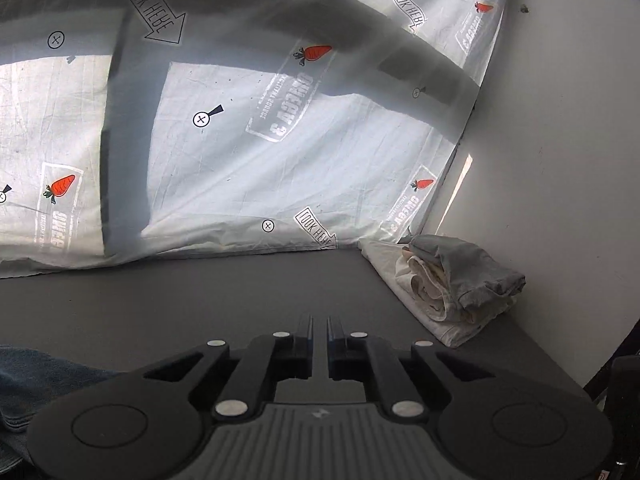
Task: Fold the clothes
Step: 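Grasp the blue jeans leg with the right gripper while the left tool hovers over the waistband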
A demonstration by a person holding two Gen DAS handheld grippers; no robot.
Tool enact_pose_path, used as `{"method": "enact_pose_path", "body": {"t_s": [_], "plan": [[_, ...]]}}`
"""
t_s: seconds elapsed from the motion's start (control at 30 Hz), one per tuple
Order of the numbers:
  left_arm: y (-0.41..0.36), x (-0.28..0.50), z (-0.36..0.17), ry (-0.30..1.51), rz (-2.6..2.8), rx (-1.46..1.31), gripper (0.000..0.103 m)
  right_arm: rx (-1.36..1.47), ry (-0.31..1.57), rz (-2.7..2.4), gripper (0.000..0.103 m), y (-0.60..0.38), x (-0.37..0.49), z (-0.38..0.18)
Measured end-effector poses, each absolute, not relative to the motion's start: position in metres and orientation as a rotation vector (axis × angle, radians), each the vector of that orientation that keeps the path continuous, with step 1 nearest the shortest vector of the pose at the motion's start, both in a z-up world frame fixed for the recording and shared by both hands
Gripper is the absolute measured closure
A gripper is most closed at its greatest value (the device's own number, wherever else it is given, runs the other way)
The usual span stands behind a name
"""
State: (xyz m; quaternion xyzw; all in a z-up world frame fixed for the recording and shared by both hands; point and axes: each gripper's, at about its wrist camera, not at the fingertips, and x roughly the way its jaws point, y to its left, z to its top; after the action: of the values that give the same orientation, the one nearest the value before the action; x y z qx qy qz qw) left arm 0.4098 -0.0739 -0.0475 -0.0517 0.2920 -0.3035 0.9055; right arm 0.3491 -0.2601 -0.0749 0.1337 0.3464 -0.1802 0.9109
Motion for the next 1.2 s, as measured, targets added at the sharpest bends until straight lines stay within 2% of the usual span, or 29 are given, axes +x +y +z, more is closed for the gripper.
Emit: {"method": "enact_pose_path", "body": {"t_s": [0.03,0.07,0.2,0.27,0.57,0.67,0.73,0.9,1.0,1.07,1.2], "plan": [[-0.07,0.405,-0.056,0.631,-0.611,-0.115,0.082,0.264,0.719,-0.372,0.0,-0.264,0.346,-0.075],[-0.061,0.401,-0.063,0.657,-0.568,-0.117,0.078,0.253,0.724,-0.371,0.0,-0.268,0.344,-0.075],[-0.007,0.396,-0.094,0.769,-0.289,-0.144,0.072,0.213,0.746,-0.305,0.0,-0.262,0.355,-0.079],[0.029,0.391,-0.109,0.823,-0.12,-0.174,0.064,0.171,0.755,-0.247,0.0,-0.244,0.368,-0.083],[0.181,0.358,-0.155,0.913,0.426,-0.288,0.04,-0.017,0.787,0.014,0.0,-0.166,0.426,-0.102],[0.2,0.369,-0.161,0.944,0.456,-0.266,0.029,-0.086,0.791,0.108,0.0,-0.133,0.444,-0.108],[0.202,0.379,-0.165,0.966,0.419,-0.218,0.027,-0.138,0.788,0.176,0.0,-0.105,0.453,-0.111],[0.198,0.4,-0.178,1.0,0.355,-0.112,0.015,-0.242,0.791,0.289,0.001,-0.053,0.456,-0.13],[0.202,0.406,-0.185,1.007,0.331,-0.132,0.01,-0.268,0.82,0.335,0.009,-0.037,0.459,-0.142],[0.206,0.409,-0.189,1.017,0.32,-0.153,0.008,-0.26,0.838,0.379,0.01,-0.029,0.461,-0.147],[0.22,0.415,-0.197,1.038,0.312,-0.231,0.002,-0.304,0.851,0.435,0.026,-0.006,0.465,-0.157]]}}
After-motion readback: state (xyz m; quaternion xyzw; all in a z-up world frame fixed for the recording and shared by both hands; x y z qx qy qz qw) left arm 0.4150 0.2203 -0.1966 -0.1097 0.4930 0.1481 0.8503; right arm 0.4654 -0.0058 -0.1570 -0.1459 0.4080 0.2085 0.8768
